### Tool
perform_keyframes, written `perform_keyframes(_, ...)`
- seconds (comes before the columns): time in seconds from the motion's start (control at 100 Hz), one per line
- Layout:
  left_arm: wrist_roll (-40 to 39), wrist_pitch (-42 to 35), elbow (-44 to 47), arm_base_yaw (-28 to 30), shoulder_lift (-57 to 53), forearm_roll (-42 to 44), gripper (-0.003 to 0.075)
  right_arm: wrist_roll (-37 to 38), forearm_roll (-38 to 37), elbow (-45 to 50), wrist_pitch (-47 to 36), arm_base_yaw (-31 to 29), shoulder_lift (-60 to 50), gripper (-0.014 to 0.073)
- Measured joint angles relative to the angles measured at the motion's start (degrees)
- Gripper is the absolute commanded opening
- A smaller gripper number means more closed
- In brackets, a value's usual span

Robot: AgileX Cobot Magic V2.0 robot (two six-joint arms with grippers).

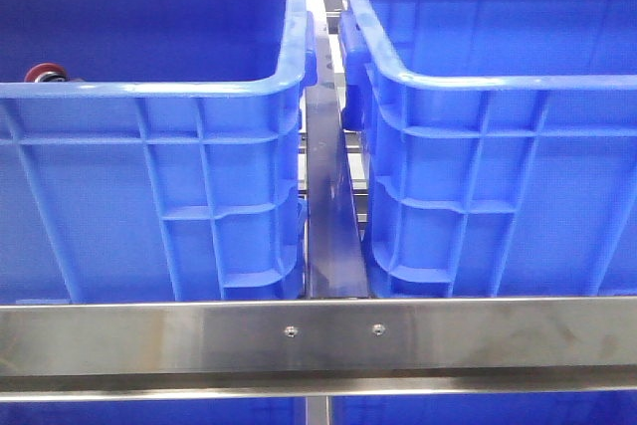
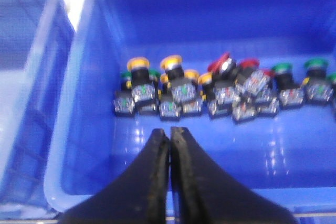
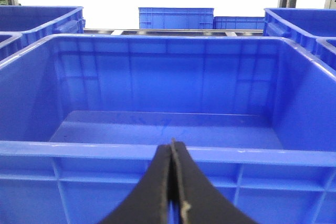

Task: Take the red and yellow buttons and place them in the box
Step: 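Lower the left gripper into the button bin toward the red buttons, then grasp a red mushroom-cap button body with the left gripper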

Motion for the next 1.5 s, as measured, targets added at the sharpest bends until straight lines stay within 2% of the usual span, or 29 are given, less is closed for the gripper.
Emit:
perform_keyframes(0.06, 0.00, 0.14, 0.00, 0.00, 1.51, 0.00, 0.0041, 0.00, 0.00, 0.00, 0.00, 0.00, 0.00, -0.0067)
perform_keyframes(0.13, 0.45, 0.14, 0.00, 0.00, 2.66, 0.00, 0.0143, 0.00, 0.00, 0.00, 0.00, 0.00, 0.00, -0.0067)
perform_keyframes(0.28, 1.37, 0.14, 0.00, 0.00, 3.46, 0.00, 0.0496, 0.00, 0.00, 0.00, 0.00, 0.00, 0.00, -0.0067)
perform_keyframes(0.32, 1.38, 0.14, 0.00, 0.00, 3.46, 0.00, 0.0563, 0.00, 0.00, 0.00, 0.00, 0.00, 0.00, -0.0067)
perform_keyframes(0.37, 1.47, 0.14, -0.03, 0.00, 3.46, 0.00, 0.0598, 0.00, 0.00, 0.00, 0.00, 0.00, 0.00, -0.0067)
perform_keyframes(0.64, 1.90, -1.58, -0.14, 0.00, 4.35, -0.38, 0.0597, 0.00, 0.00, 0.00, 0.00, 0.00, 0.00, -0.0067)
perform_keyframes(0.84, 7.55, -0.22, -3.05, 0.00, 12.88, -5.79, 0.0597, 0.00, 0.00, 0.00, 0.00, 0.00, 0.00, -0.0067)
perform_keyframes(1.0, 10.51, -0.12, -8.29, 0.00, 23.22, -13.77, 0.0598, 0.00, 0.00, 0.00, 0.00, 0.00, 0.00, -0.0067)
perform_keyframes(1.31, 14.76, -0.68, -17.03, 0.00, 39.74, -37.90, 0.0597, 0.00, 0.00, 0.00, 0.00, 0.00, 0.00, -0.0067)
perform_keyframes(1.5, 15.84, -1.74, -18.10, 0.00, 44.70, -42.42, 0.0595, 0.00, 0.00, 0.00, 0.00, 0.00, 0.00, -0.0067)
